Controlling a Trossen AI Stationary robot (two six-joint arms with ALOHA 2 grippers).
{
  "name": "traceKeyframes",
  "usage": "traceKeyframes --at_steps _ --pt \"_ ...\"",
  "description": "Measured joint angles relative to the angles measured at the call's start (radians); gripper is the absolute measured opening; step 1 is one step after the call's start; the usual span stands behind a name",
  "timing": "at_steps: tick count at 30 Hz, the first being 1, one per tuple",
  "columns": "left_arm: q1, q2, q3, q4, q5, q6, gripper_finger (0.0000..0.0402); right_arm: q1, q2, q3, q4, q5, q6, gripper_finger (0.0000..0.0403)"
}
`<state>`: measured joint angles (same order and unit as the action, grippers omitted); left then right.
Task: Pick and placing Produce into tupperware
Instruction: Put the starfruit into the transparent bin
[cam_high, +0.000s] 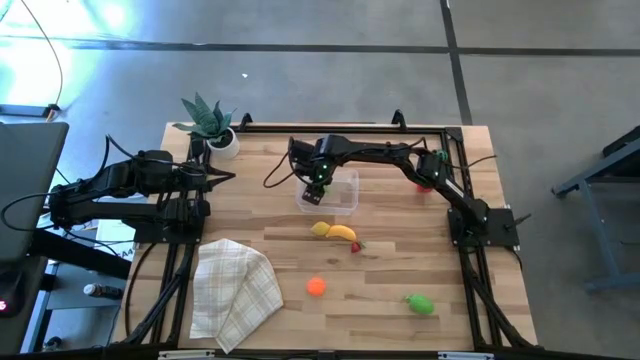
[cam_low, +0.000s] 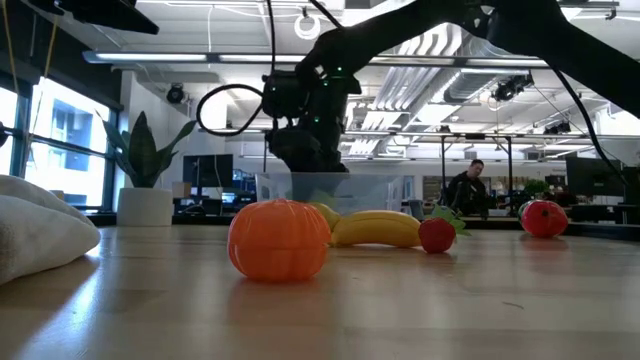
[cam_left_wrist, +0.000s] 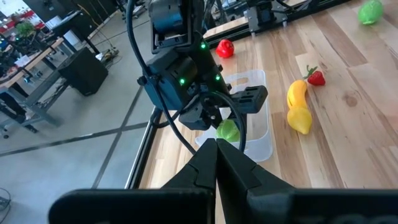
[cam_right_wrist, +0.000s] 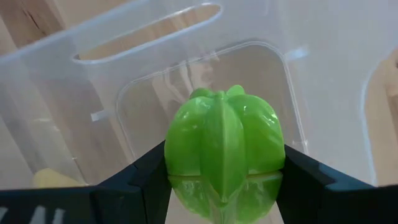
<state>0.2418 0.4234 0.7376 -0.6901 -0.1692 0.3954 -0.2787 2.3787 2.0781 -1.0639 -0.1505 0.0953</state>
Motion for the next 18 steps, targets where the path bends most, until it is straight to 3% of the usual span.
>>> traceKeyframes --at_steps 18 --pt "0.0 0.0 0.0 0.0 0.0 0.0 0.0001 0.0 0.011 0.0 0.025 -0.012 -0.001 0.0207"
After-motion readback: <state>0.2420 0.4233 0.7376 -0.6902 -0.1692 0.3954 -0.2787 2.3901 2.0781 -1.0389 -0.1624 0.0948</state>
